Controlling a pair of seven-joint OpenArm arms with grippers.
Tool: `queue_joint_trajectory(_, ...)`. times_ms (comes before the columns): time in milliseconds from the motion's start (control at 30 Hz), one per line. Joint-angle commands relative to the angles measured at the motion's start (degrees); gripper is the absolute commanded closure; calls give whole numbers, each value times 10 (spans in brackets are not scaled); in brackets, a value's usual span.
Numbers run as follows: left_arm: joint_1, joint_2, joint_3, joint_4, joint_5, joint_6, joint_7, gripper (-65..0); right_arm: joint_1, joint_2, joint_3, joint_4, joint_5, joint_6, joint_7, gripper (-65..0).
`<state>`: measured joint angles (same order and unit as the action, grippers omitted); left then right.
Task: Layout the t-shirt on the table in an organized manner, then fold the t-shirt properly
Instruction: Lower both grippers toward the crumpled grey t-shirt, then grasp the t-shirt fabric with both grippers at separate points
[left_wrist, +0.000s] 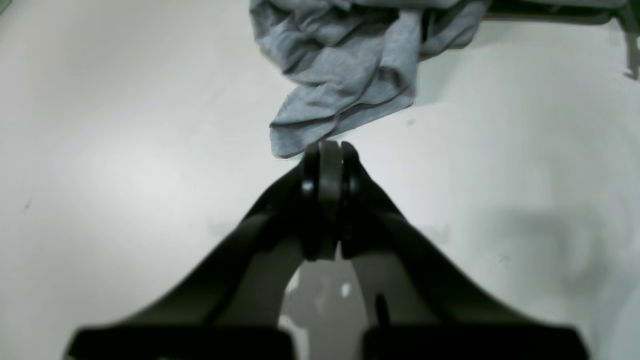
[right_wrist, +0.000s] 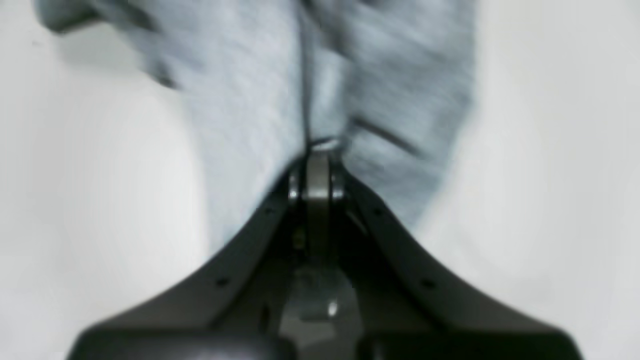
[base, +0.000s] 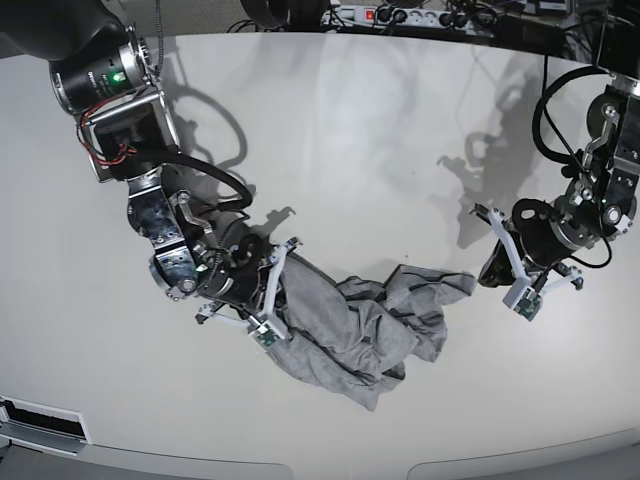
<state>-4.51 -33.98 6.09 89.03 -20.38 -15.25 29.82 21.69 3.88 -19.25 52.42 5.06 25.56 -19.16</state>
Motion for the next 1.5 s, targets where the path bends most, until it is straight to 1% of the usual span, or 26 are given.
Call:
queue_joint_trajectory(0,-11,-8,-4,8,-4,2,-15,0,3,-20,1,10,9,9,5,0)
queue_joint_trajectory(100,-11,-8,-4,8,-4,2,-15,0,-35,-72,1,11,9,21,-4,0)
queue_joint_trajectory(200,-12,-8,-4,8,-3,2,-15,0,-78,-129,1,15,8,25,-3,0)
queue_joint_trajectory(267,-12,-8,-4,8,12,2,-15,0,-109,-129,-2,34,5,24,2,0)
queue_joint_trajectory(333,-12,-8,-4,8,27,3,-15,0,-141,-129,-38,80,26,45,36,0)
queue_joint_trajectory(367,-10,-10,-4,8,37,3,-15,0,-154,-129,-59,108,23,45,44,0)
queue_joint_trajectory(400,-10,-13,-4,8,41,3,-15,0,-165,-129,-80,139,15,44,44,0)
queue_joint_trajectory(467,-11,-20,-5,8,41,3,-15,0,-177,-129,-122,202,-25,39,37,0)
queue_joint_trajectory(500,-11,-23,-5,8,39,2,-15,0,-177,-129,-141,233,-44,26,30,0)
queue_joint_trajectory(567,-11,-24,-5,8,39,3,-15,0,-174,-129,-165,293,-85,-16,7,0)
queue_joint_trajectory(633,-10,-23,-5,8,39,2,-12,0,-162,-129,-167,343,-118,-54,-25,0)
queue_joint_trajectory(700,-10,-24,-5,8,39,3,-5,0,-132,-129,-162,363,-128,-82,-57,0)
queue_joint_trajectory(733,-10,-24,-5,8,38,2,3,0,-115,-129,-158,362,-126,-83,-66,0)
queue_joint_trajectory(833,-6,-23,-5,8,35,2,46,0,-75,-129,-136,344,-124,-76,-66,0)
queue_joint_trajectory(867,-6,-23,-5,8,31,2,61,0,-60,-129,-127,330,-123,-78,-66,-56)
queue_joint_trajectory(900,-6,-23,-5,8,24,2,73,0,-43,-129,-118,312,-117,-85,-66,-139)
queue_joint_trajectory(967,-6,-24,-5,8,0,2,89,0,-6,-129,-101,265,-82,-100,-66,-300)
queue_joint_trajectory(1000,-6,-23,-5,8,-13,2,96,0,14,-129,-94,239,-66,-100,-66,-355)
queue_joint_trajectory(1033,-5,-23,-5,8,-27,2,103,-41,32,-129,-89,213,-52,-97,-66,-381)
queue_joint_trajectory(1133,0,-22,-5,8,-52,3,110,-246,83,-129,-85,136,-25,-64,-78,-381)
queue_joint_trajectory(1167,1,-22,-5,8,-58,3,110,-307,98,-129,-85,112,-18,-60,-89,-381)
queue_joint_trajectory(1200,2,-22,-5,8,-61,3,110,-348,111,-129,-85,91,-18,-60,-100,-379)
queue_joint_trajectory(1233,2,-22,-5,8,-61,2,110,-362,123,-129,-85,71,-19,-62,-111,-377)
queue_joint_trajectory(1333,4,-22,-5,8,-61,2,110,-362,146,-129,-85,14,-20,-56,-142,-377)
queue_joint_trajectory(1400,10,-22,-5,8,-61,2,110,-362,147,-129,-85,-17,-20,-41,-141,-377)
queue_joint_trajectory(1467,14,-22,-5,8,-61,2,110,-362,147,-129,-85,-47,-21,-39,-128,-369)
